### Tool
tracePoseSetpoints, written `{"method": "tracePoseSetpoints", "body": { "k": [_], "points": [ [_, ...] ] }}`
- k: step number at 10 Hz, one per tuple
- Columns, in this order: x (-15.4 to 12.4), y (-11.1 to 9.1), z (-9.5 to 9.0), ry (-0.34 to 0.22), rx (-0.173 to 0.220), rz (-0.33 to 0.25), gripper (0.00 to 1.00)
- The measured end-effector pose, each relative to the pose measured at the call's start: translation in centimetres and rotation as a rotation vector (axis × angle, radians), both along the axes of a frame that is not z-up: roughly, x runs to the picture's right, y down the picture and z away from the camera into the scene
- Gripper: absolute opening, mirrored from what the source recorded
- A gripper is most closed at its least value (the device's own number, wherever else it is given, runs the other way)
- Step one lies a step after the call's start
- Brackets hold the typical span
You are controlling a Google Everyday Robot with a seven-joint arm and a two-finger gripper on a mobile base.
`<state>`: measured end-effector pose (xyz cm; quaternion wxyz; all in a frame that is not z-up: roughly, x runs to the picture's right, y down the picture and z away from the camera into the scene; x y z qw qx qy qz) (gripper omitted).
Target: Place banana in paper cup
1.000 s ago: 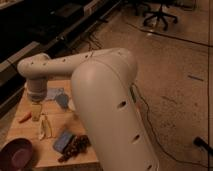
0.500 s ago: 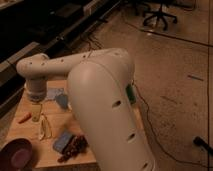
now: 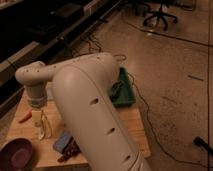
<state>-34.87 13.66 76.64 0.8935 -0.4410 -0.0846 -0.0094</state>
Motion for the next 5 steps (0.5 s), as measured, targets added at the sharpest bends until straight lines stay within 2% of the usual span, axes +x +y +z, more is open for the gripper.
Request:
{"method": "tracePoseSetpoints", "body": {
  "k": [5],
  "points": [
    [0.5,2.6,2.8,0.036,-0.055,0.002,0.80]
  ]
}}
